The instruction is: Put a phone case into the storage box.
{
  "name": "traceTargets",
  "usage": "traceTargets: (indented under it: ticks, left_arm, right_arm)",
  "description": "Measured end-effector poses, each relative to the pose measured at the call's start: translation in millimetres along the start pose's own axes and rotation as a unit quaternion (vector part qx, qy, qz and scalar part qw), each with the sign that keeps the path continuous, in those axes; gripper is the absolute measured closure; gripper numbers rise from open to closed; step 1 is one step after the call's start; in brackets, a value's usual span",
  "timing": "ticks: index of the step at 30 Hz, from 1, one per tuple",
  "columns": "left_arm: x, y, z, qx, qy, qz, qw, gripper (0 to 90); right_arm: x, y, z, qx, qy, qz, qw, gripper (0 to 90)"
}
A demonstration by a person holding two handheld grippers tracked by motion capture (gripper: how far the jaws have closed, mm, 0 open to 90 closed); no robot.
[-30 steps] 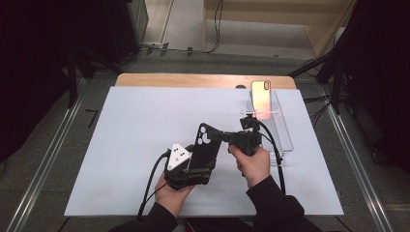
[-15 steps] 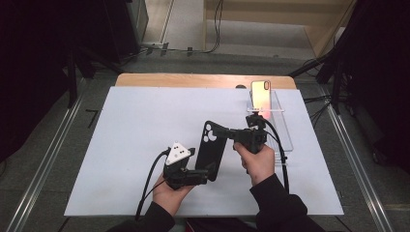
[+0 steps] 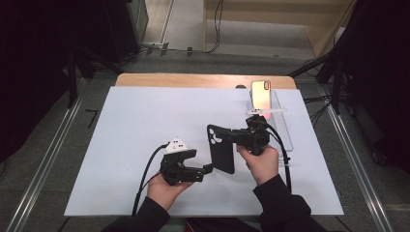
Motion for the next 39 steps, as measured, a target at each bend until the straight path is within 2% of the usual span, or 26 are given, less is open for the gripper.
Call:
traceTargets:
  ticks: [5,7,10,16,18,20,22,25,26,28,31,34,39]
  left_arm:
    - [8.5,3.7,-6.8,-0.005,0.016,0.007,0.9998,17.6]
    - [13.1,5.2,-11.6,-0.004,0.016,0.009,0.9998,22.6]
    - [19.7,6.0,-18.7,-0.004,0.015,0.018,0.9997,24.2]
    - [31.4,10.2,-25.8,-0.031,0.026,0.028,0.9988,28.9]
    - [34.8,11.0,-27.8,-0.042,0.027,0.031,0.9983,33.3]
    - [37.9,10.4,-30.3,-0.052,0.024,0.037,0.9977,33.3]
    - [40.1,9.8,-31.3,-0.060,0.032,0.047,0.9966,33.4]
    - [40.2,10.3,-31.0,-0.056,0.047,0.068,0.9950,33.4]
    - [40.3,11.1,-30.9,-0.055,0.051,0.069,0.9948,33.3]
    - [40.9,11.3,-31.4,-0.059,0.050,0.071,0.9945,33.4]
    - [42.3,8.2,-32.1,-0.066,0.052,0.088,0.9925,35.7]
    - [43.4,6.1,-33.8,-0.074,0.051,0.101,0.9908,38.6]
    - [43.6,6.1,-36.8,-0.075,0.055,0.122,0.9882,43.1]
  right_arm:
    - [1.4,3.7,0.8,0.025,0.005,-0.006,0.9997,78.7]
    - [1.7,5.5,1.0,0.037,0.008,-0.010,0.9992,78.7]
    - [2.0,8.8,0.9,0.058,0.011,-0.017,0.9981,78.6]
    - [1.4,16.9,3.0,0.092,0.020,-0.042,0.9947,78.6]
    - [1.1,18.5,3.5,0.096,0.021,-0.051,0.9939,78.6]
    - [1.1,19.7,3.7,0.099,0.021,-0.058,0.9932,78.6]
    - [1.3,20.9,3.9,0.102,0.021,-0.066,0.9924,78.6]
    - [0.8,23.0,4.7,0.105,0.023,-0.078,0.9911,78.6]
    - [0.4,23.8,5.1,0.106,0.024,-0.082,0.9907,78.5]
    - [-0.8,25.9,5.8,0.107,0.024,-0.093,0.9896,78.5]
    - [-2.6,30.6,6.8,0.109,0.027,-0.109,0.9877,78.5]
    - [-4.7,35.4,8.5,0.123,0.033,-0.115,0.9853,78.5]
    - [-6.4,40.5,10.6,0.131,0.037,-0.137,0.9812,78.5]
Point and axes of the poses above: each handheld gripper's, and its own axes: x roughly backward along the jaws, z roughly out of its underside, y roughly to its left, the point moved 9 cm from there along -x, roughly forward along the jaws, and after that the axes turned 10 degrees about x, right-handed, at the moved point
